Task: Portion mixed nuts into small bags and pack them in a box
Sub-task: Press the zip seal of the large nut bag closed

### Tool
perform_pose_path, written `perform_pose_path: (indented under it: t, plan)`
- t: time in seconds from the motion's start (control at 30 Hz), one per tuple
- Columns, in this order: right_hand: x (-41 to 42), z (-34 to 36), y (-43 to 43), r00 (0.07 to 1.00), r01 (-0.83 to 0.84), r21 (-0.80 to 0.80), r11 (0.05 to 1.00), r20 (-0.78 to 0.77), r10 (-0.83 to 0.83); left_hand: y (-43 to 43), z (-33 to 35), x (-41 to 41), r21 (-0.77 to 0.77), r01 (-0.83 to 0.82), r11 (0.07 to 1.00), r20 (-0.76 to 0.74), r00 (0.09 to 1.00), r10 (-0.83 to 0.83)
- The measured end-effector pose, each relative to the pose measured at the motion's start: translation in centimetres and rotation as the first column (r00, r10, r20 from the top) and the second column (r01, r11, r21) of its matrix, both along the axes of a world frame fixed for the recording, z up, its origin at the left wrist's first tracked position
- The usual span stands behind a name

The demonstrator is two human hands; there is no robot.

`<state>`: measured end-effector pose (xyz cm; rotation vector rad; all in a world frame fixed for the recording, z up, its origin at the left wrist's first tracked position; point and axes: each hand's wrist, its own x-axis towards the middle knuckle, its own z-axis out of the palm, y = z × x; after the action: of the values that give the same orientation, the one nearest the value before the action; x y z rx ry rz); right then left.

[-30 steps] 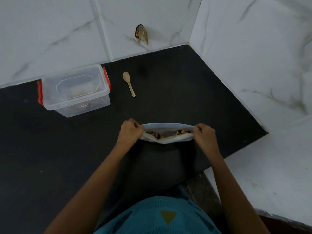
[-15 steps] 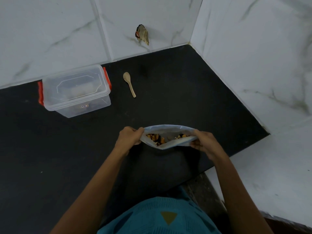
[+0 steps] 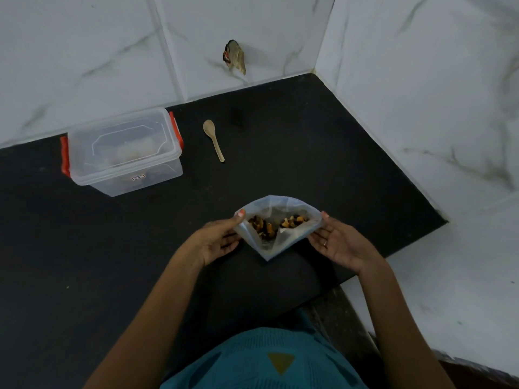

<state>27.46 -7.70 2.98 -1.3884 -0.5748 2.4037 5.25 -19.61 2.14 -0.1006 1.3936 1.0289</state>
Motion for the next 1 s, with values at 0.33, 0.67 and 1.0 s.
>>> perform_pose_path:
  t: [0.33, 0.67, 1.0]
  plan:
    - [-0.2, 0.3, 0.1, 0.999, 0.035, 0.056, 0.998, 0.021, -0.036, 0.1, 0.9, 0.0, 0.086, -0.052, 0.995, 0.07, 0.996, 0.046]
    - [-0.7, 0.9, 0.2, 0.905, -0.231, 0.449, 0.863, 0.425, 0.021, 1.2, 1.9, 1.3, 0.229, 0.0, 0.974, -0.492, 0.863, 0.115]
    - [-0.7, 1.9, 1.1, 0.659, -0.563, 0.729, 0.388, 0.68, -0.322, 1.2, 1.4, 1.7, 0.117, 0.247, 0.962, -0.968, 0.245, 0.055]
